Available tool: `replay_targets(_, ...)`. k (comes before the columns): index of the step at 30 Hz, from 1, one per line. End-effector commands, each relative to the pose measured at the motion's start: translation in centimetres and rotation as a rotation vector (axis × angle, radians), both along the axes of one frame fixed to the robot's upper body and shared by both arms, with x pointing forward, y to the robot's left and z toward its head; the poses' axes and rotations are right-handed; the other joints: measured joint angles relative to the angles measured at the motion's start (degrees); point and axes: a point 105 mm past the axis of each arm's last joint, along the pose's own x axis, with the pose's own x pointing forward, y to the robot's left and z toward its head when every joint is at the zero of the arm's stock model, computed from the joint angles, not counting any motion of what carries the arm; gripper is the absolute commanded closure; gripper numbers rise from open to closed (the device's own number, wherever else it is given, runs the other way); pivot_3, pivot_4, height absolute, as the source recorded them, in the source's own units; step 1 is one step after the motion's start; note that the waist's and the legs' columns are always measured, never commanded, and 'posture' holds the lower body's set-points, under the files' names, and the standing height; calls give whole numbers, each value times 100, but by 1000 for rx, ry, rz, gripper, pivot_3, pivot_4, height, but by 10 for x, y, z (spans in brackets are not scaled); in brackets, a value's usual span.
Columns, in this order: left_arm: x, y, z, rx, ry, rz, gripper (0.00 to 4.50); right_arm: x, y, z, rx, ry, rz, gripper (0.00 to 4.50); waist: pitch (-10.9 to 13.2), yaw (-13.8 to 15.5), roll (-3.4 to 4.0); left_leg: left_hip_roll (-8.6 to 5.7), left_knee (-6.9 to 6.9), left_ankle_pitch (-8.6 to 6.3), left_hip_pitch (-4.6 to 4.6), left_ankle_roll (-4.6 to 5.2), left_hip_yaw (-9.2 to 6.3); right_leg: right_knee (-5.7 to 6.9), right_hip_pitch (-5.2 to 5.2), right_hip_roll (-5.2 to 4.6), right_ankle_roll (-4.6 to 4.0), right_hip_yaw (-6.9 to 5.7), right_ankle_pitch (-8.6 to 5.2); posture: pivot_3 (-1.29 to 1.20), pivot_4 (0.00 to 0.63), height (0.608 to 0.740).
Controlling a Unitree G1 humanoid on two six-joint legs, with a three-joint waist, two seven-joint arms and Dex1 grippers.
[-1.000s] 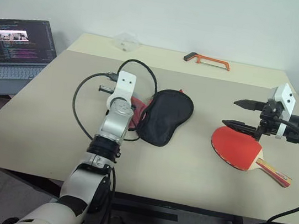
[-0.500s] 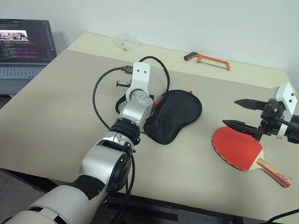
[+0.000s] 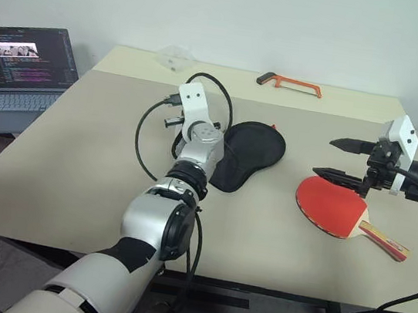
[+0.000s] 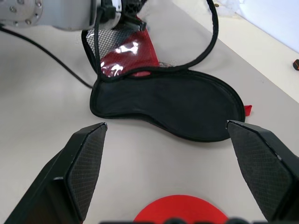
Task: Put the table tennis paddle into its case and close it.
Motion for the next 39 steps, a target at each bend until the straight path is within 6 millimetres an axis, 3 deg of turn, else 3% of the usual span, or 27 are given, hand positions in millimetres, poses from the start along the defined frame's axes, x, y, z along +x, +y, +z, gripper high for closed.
replay_targets(1, -2, -8, 3, -101, -19, 24, 4472, -2, 0, 18, -2, -59, 6, 0, 0, 0, 0, -1, 0, 0, -1, 0, 0, 0, 0, -1, 1, 0, 0, 0, 150, 740)
replay_targets(6, -6, -4, 12, -137, -72, 96, 4472, -2, -1, 19, -8, -60, 1, 0, 0, -1, 0, -1, 0, 0, -1, 0, -2, 0, 0, -1, 1, -1, 0, 0, 150, 740)
replay_targets(10, -2, -5, 38, 6, -167, 34, 4472, -3, -3, 19, -9, -58, -3, 0, 0, -2, 0, -2, 0, 0, -1, 0, -3, 1, 0, -1, 1, -2, 1, 0, 150, 740)
replay_targets(14, 1, 0, 44, 87, -201, -17, 4472, -2, -2, 17, -8, -57, -6, 0, 0, -2, 0, -3, 0, 1, -1, 0, -3, 1, 0, -1, 1, -2, 1, 0, 150, 740)
replay_targets(17, 3, 5, 38, 91, -189, -45, 3852, -1, -2, 16, -4, -56, -6, 0, 0, -4, 0, -3, 0, 1, -1, 0, -3, 1, 0, -1, 1, -2, 1, 0, 150, 740)
replay_targets(24, 3, 22, 28, 185, -134, -58, 1372, 0, -3, 15, -3, -55, -8, 0, 0, -8, 0, -2, 1, 1, -1, 0, -4, 3, 0, -1, 1, -2, 1, 0, 150, 740)
replay_targets(31, -10, 1, 57, 490, -265, -424, 1372, 0, -6, 16, -8, -57, -17, 0, 0, -12, 1, -1, -3, 2, -1, -2, -3, 3, -1, -1, -1, -3, 1, 0, 150, 740)
replay_targets(37, -34, -1, 56, 666, -229, -677, 1372, -4, -8, 16, -9, -56, -26, 0, 0, -30, 2, 1, -3, 1, 1, 0, -3, 7, 0, -1, -1, -3, 1, 0, 150, 740)
replay_targets(39, -44, -10, 41, 766, -143, -866, 1372, -5, -11, 17, -12, -57, -34, 0, 0, -30, 2, 2, -2, 1, 1, 0, -4, 10, -1, 0, -2, -3, 1, 0, 150, 740)
